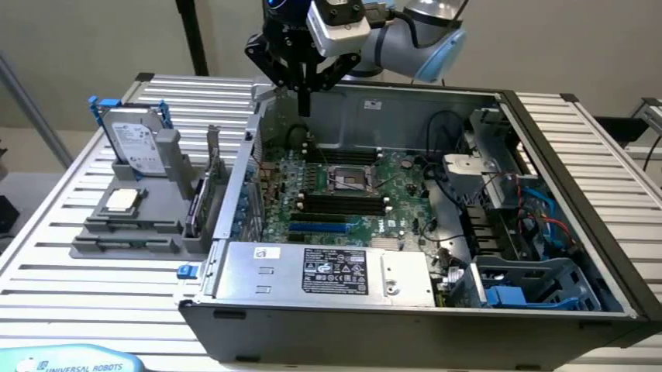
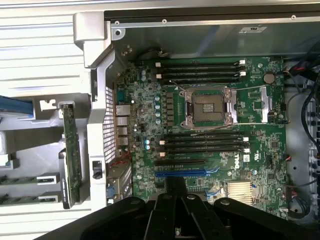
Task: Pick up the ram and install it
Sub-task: 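Reach for the ram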
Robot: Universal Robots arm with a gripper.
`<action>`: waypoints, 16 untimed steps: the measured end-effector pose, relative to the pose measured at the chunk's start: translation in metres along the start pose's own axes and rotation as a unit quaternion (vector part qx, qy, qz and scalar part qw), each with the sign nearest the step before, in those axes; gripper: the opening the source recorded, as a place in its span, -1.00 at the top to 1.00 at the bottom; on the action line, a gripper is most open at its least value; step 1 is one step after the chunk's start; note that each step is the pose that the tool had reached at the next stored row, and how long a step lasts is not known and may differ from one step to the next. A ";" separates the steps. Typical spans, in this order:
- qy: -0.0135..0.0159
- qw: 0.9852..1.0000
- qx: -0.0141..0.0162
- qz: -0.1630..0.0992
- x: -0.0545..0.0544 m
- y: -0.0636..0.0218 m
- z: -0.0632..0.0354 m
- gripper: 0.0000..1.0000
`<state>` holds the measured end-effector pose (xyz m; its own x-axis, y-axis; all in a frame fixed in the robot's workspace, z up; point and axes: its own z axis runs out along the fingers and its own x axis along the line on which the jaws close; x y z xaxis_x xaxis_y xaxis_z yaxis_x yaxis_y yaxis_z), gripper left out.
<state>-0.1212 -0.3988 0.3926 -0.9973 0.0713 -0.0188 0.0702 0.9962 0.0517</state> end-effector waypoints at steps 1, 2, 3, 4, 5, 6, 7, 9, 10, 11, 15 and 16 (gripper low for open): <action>0.000 1.000 0.000 0.000 0.000 0.0000 0.0000 0.79; 0.000 1.000 0.000 0.000 0.001 -0.0002 -0.0001 0.79; 0.000 1.000 0.000 0.000 0.003 -0.0004 -0.0001 0.79; 0.000 1.000 0.000 0.000 0.005 -0.0011 -0.0002 0.79; 0.000 1.000 0.000 0.000 0.010 -0.0022 -0.0003 0.79; 0.000 1.000 0.000 0.000 0.014 -0.0034 -0.0004 0.79; 0.000 1.000 0.000 0.000 0.019 -0.0048 -0.0006 0.79; 0.000 1.000 0.000 0.000 0.028 -0.0075 -0.0010 0.79; 0.000 1.000 0.000 0.000 0.032 -0.0087 -0.0011 0.79; 0.000 1.000 0.000 0.000 0.037 -0.0099 -0.0012 0.79; 0.000 1.000 0.000 0.000 0.055 -0.0149 -0.0018 0.79; 0.000 1.000 0.000 0.000 0.059 -0.0161 -0.0019 0.79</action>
<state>-0.1813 -0.4107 0.3926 -0.9973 0.0713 -0.0188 0.0702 0.9962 0.0517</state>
